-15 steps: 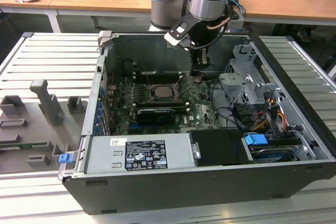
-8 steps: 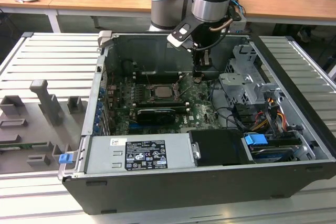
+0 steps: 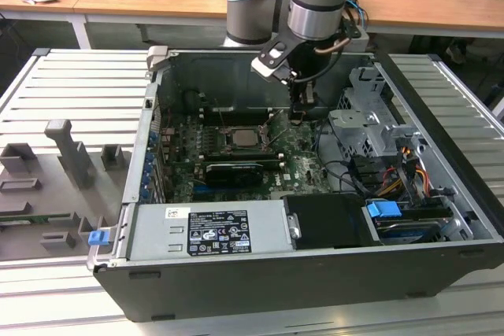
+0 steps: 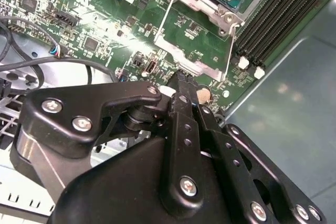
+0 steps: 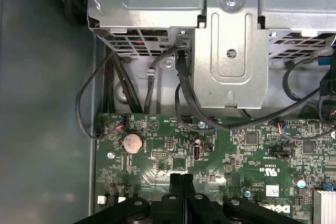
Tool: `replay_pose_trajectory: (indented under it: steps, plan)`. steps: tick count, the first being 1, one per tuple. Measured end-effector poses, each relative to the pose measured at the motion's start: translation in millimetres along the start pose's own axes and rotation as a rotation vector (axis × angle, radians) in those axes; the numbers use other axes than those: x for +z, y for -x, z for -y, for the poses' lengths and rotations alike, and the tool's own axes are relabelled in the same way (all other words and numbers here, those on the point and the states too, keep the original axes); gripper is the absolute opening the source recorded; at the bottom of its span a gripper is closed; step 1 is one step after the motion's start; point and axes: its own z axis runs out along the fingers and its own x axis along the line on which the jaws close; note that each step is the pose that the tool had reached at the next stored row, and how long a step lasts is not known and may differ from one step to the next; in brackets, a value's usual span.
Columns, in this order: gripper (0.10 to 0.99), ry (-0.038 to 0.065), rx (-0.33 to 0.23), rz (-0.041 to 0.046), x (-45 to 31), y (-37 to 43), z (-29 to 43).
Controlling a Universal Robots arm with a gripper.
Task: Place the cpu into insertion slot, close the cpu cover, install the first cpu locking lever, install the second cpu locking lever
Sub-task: 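Close the cpu cover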
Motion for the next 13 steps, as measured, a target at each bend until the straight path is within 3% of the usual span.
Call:
replay_pose_trajectory:
  steps: [13]
  plan:
    - [0.106,0.0,0.0,0.0001,1.2,-0.1,13.7]
